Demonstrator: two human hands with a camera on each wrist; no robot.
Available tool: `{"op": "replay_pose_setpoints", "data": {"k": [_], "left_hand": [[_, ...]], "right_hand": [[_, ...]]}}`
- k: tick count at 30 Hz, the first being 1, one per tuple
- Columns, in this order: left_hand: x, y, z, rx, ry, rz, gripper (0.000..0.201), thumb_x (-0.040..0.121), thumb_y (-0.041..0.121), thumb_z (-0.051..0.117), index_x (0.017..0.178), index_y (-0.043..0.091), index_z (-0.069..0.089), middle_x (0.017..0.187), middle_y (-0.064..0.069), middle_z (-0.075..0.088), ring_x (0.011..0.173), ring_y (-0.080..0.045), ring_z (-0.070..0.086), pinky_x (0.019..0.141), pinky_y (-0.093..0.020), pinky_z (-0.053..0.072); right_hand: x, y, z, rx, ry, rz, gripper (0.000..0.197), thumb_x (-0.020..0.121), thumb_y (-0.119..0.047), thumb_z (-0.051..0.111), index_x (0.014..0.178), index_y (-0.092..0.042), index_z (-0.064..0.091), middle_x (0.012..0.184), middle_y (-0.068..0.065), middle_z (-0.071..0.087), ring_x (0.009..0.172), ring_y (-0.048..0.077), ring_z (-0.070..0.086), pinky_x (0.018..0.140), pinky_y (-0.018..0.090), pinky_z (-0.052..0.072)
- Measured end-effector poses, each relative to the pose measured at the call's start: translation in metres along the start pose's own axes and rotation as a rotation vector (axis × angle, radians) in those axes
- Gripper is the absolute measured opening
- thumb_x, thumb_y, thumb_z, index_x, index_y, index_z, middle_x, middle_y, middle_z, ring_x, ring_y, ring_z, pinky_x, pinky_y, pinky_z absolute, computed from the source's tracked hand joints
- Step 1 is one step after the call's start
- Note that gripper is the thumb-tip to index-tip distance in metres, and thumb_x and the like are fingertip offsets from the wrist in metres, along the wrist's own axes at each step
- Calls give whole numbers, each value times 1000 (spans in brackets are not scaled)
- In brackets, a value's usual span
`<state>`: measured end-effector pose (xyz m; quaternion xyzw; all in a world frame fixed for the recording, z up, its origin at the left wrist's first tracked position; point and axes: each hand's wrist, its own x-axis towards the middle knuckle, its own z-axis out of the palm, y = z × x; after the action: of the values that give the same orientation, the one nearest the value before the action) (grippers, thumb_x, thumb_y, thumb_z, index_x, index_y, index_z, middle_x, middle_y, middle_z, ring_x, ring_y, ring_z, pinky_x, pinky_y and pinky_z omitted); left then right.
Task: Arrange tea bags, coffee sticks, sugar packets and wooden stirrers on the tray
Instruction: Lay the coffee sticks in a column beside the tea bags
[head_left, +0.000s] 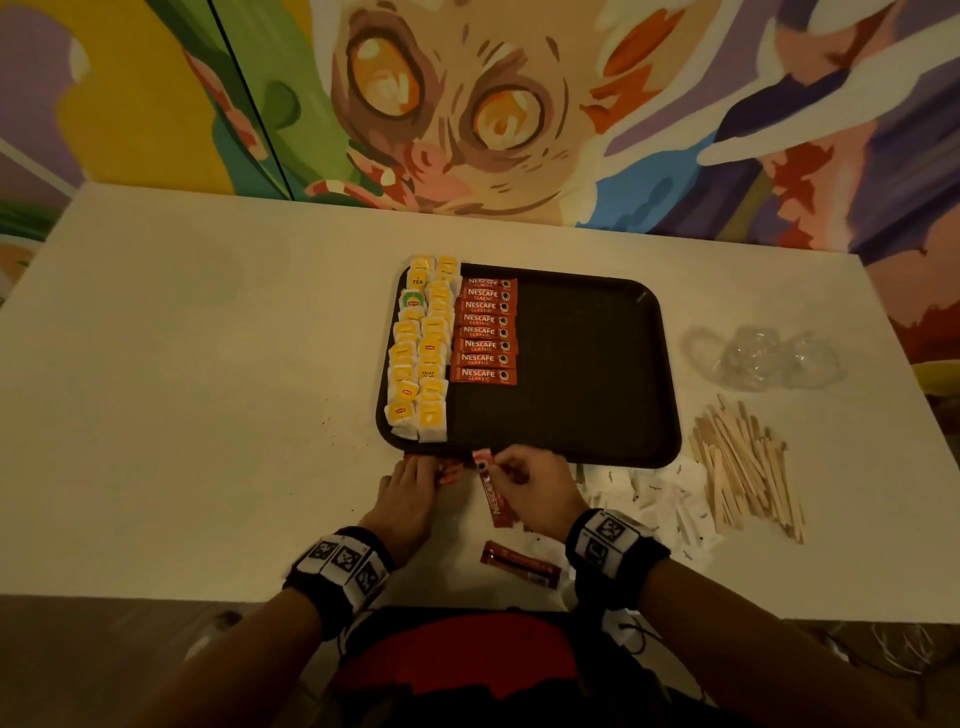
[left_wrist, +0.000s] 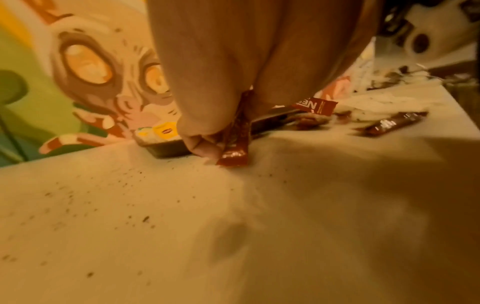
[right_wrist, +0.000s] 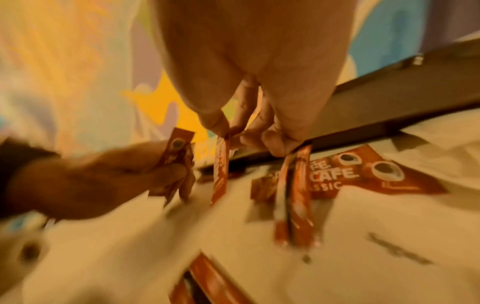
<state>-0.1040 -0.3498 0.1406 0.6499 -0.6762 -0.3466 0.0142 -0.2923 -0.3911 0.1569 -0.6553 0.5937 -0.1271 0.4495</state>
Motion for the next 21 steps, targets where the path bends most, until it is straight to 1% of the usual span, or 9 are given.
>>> {"op": "replay_pose_setpoints", "data": {"k": [2, 3, 6, 8, 10, 11, 13, 16, 21], "left_hand": [[-1, 1, -10, -180, 25, -16, 35, 98, 10, 43, 130, 16, 32, 131, -7, 45, 109, -20, 48, 95, -29, 40], [0, 2, -15, -252, 60, 13, 34, 98, 8, 42, 130, 15, 31, 129, -7, 48, 104, -17, 51, 92, -26, 42], [5, 6, -29, -516, 124, 48, 30, 102, 9, 33, 130, 18, 28, 125, 3, 48, 104, -9, 53, 88, -18, 43], [11, 13, -36, -657, 106, -3, 20, 104, 17, 33, 124, 19, 32, 115, 6, 51, 99, -7, 55, 79, -13, 44], [18, 19, -42, -755, 108, -55, 19, 102, 27, 40, 119, 18, 41, 105, 5, 56, 93, -12, 58, 75, -20, 46], [21, 22, -45, -792, 102, -71, 18, 100, 31, 45, 114, 19, 46, 100, 5, 59, 89, -11, 58, 72, -22, 46], [26, 27, -49, -795, 82, -56, 14, 97, 34, 53, 102, 22, 54, 91, 5, 63, 80, -6, 60, 67, -21, 44], [33, 32, -54, -734, 59, 14, 11, 96, 28, 56, 89, 20, 60, 82, 5, 63, 69, 0, 60, 62, -17, 45], [44, 31, -64, -652, 121, 6, 15, 96, 25, 56, 83, 21, 61, 87, 0, 67, 82, -11, 64, 71, -25, 51]], "right_hand": [[4, -3, -6, 126, 43, 50, 9, 96, -25, 61, 101, -22, 68, 90, -12, 67, 80, 0, 64, 68, 18, 54], [7, -3, -8, 179, 60, 63, 7, 96, -25, 60, 97, -24, 67, 87, -10, 68, 77, 2, 64, 67, 21, 56], [15, -7, -16, 340, 87, 113, 9, 96, -22, 60, 92, -24, 67, 84, 4, 71, 70, 15, 67, 71, 38, 61], [19, -13, -21, 440, 92, 128, 8, 97, -17, 59, 96, -14, 67, 85, 9, 71, 70, 16, 68, 69, 31, 60], [21, -18, -24, 537, 106, 144, 11, 97, -12, 58, 100, -4, 65, 84, 8, 70, 68, 11, 68, 65, 22, 57], [23, -20, -26, 588, 111, 157, 13, 97, -11, 58, 101, 0, 64, 83, 8, 69, 68, 11, 68, 65, 21, 56], [26, -22, -26, 693, 107, 187, 15, 97, -9, 57, 103, 3, 62, 84, 11, 69, 72, 14, 69, 69, 25, 57], [30, -23, -28, 886, 83, 246, 10, 98, -7, 55, 101, 1, 60, 85, 13, 69, 75, 18, 68, 71, 29, 57], [36, -27, -35, 1056, 68, 285, 8, 98, -8, 54, 101, -3, 58, 89, 13, 68, 77, 20, 66, 73, 30, 58]]}}
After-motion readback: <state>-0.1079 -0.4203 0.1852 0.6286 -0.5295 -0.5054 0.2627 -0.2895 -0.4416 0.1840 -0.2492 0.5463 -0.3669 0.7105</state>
